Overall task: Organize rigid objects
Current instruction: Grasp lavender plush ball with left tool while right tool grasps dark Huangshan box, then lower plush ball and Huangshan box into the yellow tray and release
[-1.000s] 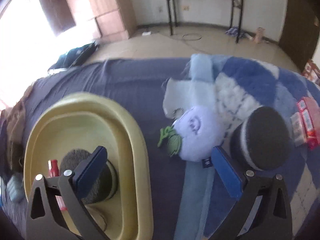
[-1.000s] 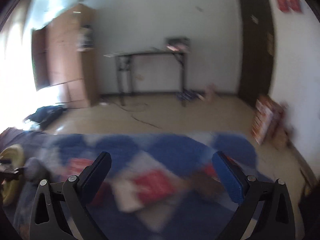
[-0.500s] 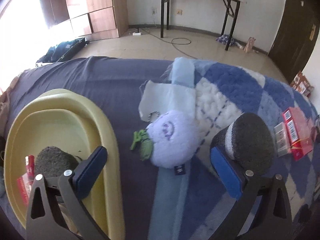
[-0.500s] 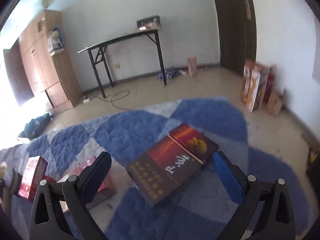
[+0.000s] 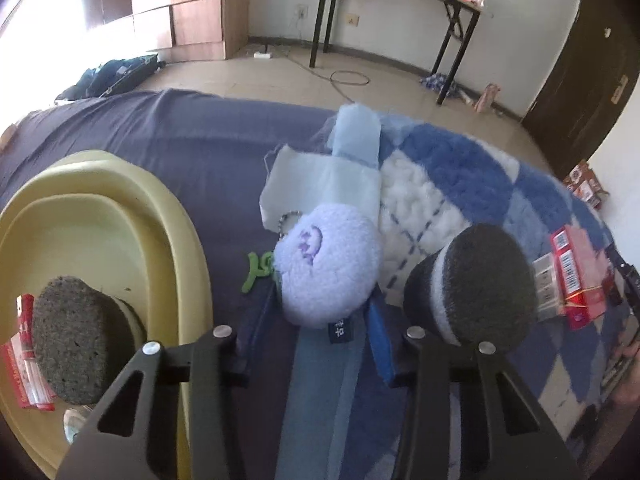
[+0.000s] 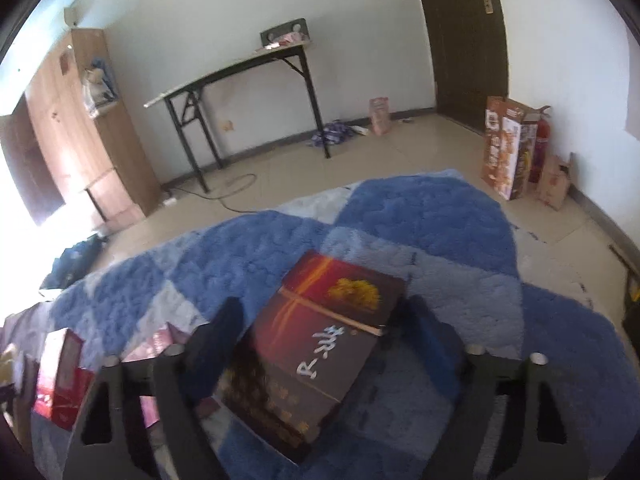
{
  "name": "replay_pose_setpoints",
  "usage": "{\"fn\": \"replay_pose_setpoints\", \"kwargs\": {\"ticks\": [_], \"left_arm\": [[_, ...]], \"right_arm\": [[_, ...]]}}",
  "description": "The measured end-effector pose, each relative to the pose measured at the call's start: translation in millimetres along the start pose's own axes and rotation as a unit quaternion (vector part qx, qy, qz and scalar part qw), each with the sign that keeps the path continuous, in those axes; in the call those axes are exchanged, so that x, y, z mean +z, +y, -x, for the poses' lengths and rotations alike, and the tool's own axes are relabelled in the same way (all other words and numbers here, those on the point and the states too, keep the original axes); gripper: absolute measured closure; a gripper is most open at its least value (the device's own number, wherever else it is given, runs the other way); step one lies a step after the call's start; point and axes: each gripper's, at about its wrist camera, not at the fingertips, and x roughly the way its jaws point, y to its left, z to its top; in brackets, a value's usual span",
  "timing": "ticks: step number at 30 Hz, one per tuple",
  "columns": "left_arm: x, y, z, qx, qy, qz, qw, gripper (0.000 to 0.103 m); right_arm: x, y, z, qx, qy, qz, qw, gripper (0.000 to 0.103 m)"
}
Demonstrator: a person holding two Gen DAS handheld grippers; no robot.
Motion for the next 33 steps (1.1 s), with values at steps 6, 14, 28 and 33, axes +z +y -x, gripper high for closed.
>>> {"fn": "replay_pose_setpoints", "kwargs": {"ticks": [6, 14, 28, 33], "left_arm": [[3, -1, 19, -0.027, -0.008, -0.006, 0.9996, 0.058], [1, 0, 3, -0.042, 0.009, 0.0, 0.9991, 0.058], [1, 107, 112, -0.042, -0.092, 0.104, 0.9894, 0.059], [-15, 153, 153, 0.001, -0.117, 0.138, 0.9835, 0.059]], "right_arm": [[-3, 8, 20, 0.005, -0.017, 0.039, 0.999, 0.037], [-9, -8, 14, 0.009, -0.002, 0.04, 0.999, 0.039], [1, 29, 95, 0.277, -0.077, 0.023, 0.958, 0.042], [-16, 112, 121, 0.365, -0.047, 0.086, 0.926, 0.042]]}}
